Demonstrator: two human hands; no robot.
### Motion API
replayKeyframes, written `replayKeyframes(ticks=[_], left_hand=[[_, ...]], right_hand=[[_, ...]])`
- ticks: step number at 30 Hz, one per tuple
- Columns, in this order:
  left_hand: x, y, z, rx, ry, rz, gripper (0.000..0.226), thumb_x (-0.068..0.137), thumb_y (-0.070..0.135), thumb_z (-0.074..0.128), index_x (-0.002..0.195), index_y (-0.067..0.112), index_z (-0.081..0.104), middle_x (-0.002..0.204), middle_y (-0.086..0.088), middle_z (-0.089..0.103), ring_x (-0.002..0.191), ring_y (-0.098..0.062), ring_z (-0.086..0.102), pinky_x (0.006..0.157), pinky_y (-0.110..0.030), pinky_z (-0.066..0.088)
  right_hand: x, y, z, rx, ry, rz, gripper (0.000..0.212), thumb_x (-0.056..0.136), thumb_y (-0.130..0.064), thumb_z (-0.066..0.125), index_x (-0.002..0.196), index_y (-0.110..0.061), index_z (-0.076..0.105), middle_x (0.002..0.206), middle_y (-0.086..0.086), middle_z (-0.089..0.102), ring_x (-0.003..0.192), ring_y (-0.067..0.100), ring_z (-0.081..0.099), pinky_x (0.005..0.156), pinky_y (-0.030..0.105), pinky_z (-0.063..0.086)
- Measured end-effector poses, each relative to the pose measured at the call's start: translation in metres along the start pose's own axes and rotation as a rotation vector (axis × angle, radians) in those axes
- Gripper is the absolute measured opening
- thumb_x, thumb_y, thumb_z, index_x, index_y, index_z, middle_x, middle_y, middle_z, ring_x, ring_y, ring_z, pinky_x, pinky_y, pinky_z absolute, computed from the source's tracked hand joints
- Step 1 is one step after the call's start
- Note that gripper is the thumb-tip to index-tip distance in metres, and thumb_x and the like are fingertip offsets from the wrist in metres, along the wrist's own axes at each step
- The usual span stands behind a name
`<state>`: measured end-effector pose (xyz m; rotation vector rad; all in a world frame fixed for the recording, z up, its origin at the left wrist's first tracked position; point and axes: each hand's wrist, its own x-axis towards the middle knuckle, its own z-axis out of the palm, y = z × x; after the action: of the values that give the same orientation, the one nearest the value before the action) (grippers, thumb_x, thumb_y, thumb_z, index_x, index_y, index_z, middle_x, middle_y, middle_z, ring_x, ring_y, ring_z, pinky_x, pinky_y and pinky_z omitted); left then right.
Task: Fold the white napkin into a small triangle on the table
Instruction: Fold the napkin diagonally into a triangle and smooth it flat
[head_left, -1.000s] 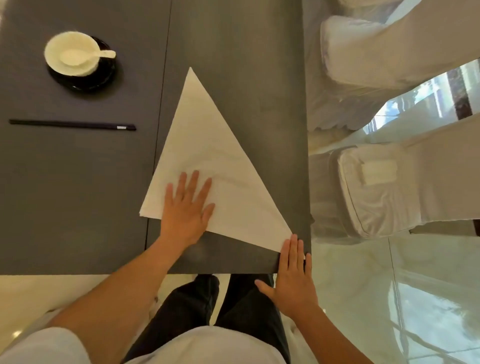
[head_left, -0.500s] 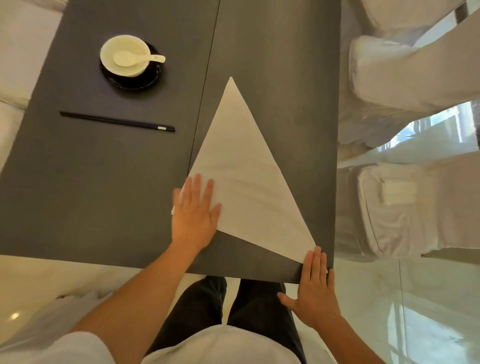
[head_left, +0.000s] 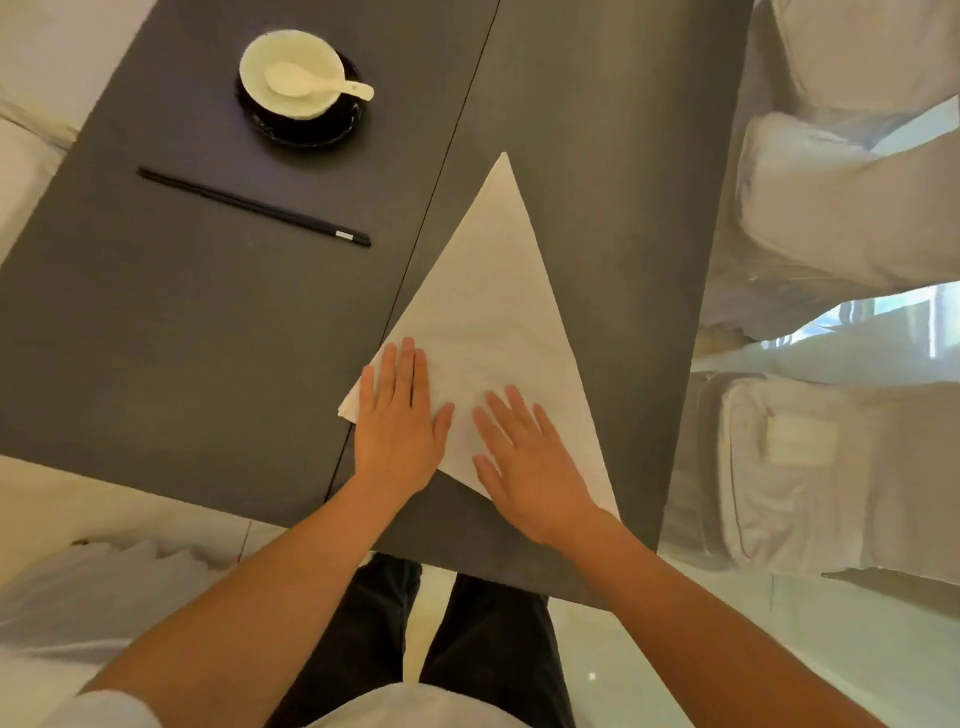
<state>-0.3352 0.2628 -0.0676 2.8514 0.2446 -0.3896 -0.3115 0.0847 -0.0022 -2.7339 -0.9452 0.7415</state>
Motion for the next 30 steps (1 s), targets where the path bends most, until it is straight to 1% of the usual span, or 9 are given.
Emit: replayKeyframes(ticks=[5, 9, 14, 18, 20, 23, 25, 26, 30], left_hand=[[0.003, -0.005, 0.009, -0.018, 0.123, -0.044, 0.065, 0.104, 0.037, 0.025, 0.156, -0.002, 0.017, 0.166, -0.019, 0.016, 0.155, -0.03, 0.012, 0.127, -0.045, 0.01], [0.005, -0.006, 0.014, -0.07, 0.179, -0.068, 0.067, 0.104, 0.042, 0.03, 0.156, 0.0, 0.021, 0.165, -0.017, 0.019, 0.155, -0.027, 0.014, 0.127, -0.04, 0.007], [0.008, -0.006, 0.019, -0.027, 0.2, -0.092, 0.072, 0.102, 0.046, 0.029, 0.158, 0.002, 0.016, 0.167, -0.014, 0.014, 0.156, -0.026, 0.01, 0.127, -0.039, 0.003], [0.008, -0.001, 0.02, -0.021, 0.208, -0.118, 0.073, 0.101, 0.048, 0.027, 0.158, 0.004, 0.015, 0.167, -0.013, 0.014, 0.156, -0.026, 0.011, 0.127, -0.042, 0.008], [0.009, 0.001, 0.018, -0.023, 0.214, -0.131, 0.073, 0.101, 0.047, 0.028, 0.158, 0.003, 0.017, 0.167, -0.013, 0.015, 0.155, -0.027, 0.014, 0.126, -0.045, 0.012], [0.01, 0.002, 0.016, -0.017, 0.212, -0.128, 0.073, 0.1, 0.046, 0.028, 0.157, 0.001, 0.019, 0.166, -0.014, 0.017, 0.154, -0.028, 0.018, 0.126, -0.047, 0.015], [0.009, 0.002, 0.016, -0.009, 0.2, -0.124, 0.073, 0.1, 0.047, 0.027, 0.157, 0.001, 0.019, 0.166, -0.015, 0.017, 0.154, -0.028, 0.017, 0.126, -0.047, 0.015], [0.009, 0.002, 0.016, -0.004, 0.192, -0.124, 0.073, 0.1, 0.047, 0.026, 0.157, 0.002, 0.017, 0.166, -0.014, 0.017, 0.155, -0.027, 0.015, 0.126, -0.046, 0.014], [0.009, 0.0, 0.018, -0.013, 0.195, -0.124, 0.074, 0.101, 0.05, 0.025, 0.158, 0.005, 0.016, 0.167, -0.013, 0.015, 0.155, -0.027, 0.013, 0.127, -0.042, 0.009]], right_hand=[[0.091, 0.025, 0.001, -0.252, -0.153, -0.458, 0.064, 0.105, -0.047, 0.016, 0.158, -0.014, 0.001, 0.167, 0.004, -0.001, 0.153, 0.021, -0.008, 0.125, 0.048, 0.004], [0.155, 0.078, -0.023, -0.432, -0.094, -0.689, 0.063, 0.104, -0.052, 0.019, 0.158, -0.024, 0.004, 0.168, 0.003, 0.004, 0.154, 0.025, -0.003, 0.124, 0.049, -0.001], [0.247, 0.14, -0.083, -0.48, -0.003, -0.509, 0.063, 0.104, -0.05, 0.018, 0.159, -0.022, 0.008, 0.168, 0.003, 0.006, 0.154, 0.026, 0.004, 0.123, 0.053, 0.008], [0.276, 0.145, -0.112, -0.424, 0.049, -0.351, 0.072, 0.102, -0.057, 0.016, 0.158, -0.013, 0.002, 0.168, 0.006, -0.001, 0.154, 0.027, -0.003, 0.123, 0.054, 0.005], [0.248, 0.135, -0.092, -0.392, 0.073, -0.56, 0.076, 0.102, -0.057, 0.022, 0.158, -0.009, 0.006, 0.167, 0.009, 0.003, 0.154, 0.029, 0.0, 0.122, 0.055, 0.008], [0.165, 0.129, -0.044, -0.341, -0.135, -1.151, 0.073, 0.101, -0.053, 0.035, 0.157, -0.011, 0.017, 0.166, 0.011, 0.013, 0.154, 0.029, 0.005, 0.123, 0.054, 0.01], [0.158, 0.146, -0.043, -0.473, -0.206, -1.312, 0.067, 0.101, -0.05, 0.037, 0.157, -0.018, 0.02, 0.166, 0.009, 0.015, 0.154, 0.028, 0.005, 0.123, 0.053, 0.009], [0.174, 0.156, -0.051, -0.52, -0.157, -1.241, 0.065, 0.102, -0.05, 0.035, 0.158, -0.022, 0.017, 0.166, 0.007, 0.013, 0.154, 0.028, 0.004, 0.123, 0.053, 0.008], [0.251, 0.186, -0.106, -0.501, 0.024, -0.491, 0.064, 0.102, -0.054, 0.013, 0.158, -0.027, -0.003, 0.168, 0.001, -0.006, 0.154, 0.027, -0.007, 0.122, 0.056, 0.005]])
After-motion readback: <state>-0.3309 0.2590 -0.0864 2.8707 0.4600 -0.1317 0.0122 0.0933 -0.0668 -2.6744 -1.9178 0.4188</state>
